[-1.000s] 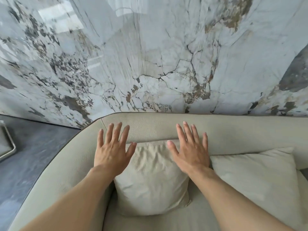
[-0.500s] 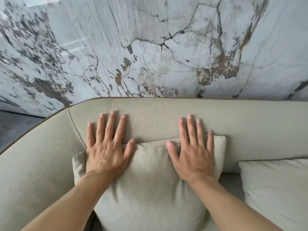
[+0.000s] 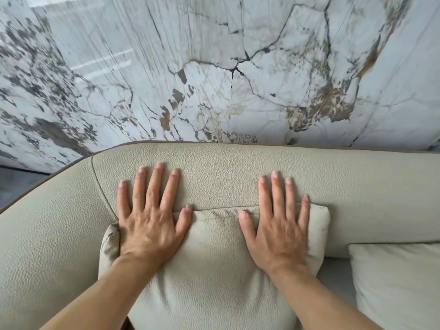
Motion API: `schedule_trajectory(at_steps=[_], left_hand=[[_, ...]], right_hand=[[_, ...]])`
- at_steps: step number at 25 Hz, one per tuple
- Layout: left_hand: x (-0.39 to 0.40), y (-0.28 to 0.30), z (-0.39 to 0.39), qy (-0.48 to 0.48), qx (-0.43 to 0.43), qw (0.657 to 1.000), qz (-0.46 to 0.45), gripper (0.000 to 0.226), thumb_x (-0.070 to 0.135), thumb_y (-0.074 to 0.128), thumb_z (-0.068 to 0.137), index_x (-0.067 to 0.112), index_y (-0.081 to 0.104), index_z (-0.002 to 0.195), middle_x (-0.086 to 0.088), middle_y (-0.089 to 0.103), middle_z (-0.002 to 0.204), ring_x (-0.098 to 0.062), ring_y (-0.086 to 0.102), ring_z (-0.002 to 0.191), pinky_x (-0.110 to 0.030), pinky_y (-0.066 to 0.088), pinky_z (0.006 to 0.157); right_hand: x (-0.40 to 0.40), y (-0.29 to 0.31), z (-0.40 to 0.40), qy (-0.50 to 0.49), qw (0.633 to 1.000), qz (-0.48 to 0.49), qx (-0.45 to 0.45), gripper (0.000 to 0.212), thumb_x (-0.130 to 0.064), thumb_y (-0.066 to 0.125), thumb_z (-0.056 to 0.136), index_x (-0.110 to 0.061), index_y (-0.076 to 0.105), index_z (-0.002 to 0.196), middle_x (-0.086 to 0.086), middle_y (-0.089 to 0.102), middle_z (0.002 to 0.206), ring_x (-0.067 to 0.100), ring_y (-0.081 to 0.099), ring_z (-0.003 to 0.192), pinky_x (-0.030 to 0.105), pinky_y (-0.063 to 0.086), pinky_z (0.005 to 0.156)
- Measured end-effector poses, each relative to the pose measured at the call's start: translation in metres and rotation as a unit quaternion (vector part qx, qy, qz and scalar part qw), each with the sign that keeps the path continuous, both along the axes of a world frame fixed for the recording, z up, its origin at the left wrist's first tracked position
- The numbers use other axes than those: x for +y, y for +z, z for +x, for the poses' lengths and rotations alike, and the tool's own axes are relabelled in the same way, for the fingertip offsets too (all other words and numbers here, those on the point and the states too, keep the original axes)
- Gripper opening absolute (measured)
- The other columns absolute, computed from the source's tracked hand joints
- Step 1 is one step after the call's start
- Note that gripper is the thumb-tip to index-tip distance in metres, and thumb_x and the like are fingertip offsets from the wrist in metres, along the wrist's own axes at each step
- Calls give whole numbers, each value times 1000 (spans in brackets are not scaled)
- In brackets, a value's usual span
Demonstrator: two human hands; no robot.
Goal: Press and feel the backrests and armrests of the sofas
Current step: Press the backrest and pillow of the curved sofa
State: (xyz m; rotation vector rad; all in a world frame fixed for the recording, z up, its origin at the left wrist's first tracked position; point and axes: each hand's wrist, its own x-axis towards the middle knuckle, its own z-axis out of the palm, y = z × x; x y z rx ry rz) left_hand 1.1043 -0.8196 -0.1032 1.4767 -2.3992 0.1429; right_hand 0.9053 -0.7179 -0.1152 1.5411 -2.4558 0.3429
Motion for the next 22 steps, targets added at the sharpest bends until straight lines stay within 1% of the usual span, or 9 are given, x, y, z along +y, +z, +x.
schedule_trajectory(at_steps=[13, 22], left_hand=[[-69, -3, -25, -20, -8, 1000, -20, 73, 60, 33, 86, 24, 24, 149, -7, 25, 157, -31, 15, 145, -55, 4, 116], [-105, -5, -39, -32, -10, 999, -29, 72, 61, 30, 87, 25, 22, 150, -6, 24, 157, -32, 15, 145, -55, 4, 116]], right_hand=[[-58, -7, -17, -28, 999, -26, 0, 75, -59, 28, 90, -22, 10, 153, 3, 9, 162, 24, 3, 148, 56, 5, 116], [-86, -8, -27, -40, 999, -32, -2, 75, -58, 29, 91, -21, 11, 153, 4, 11, 162, 26, 5, 148, 57, 7, 116]])
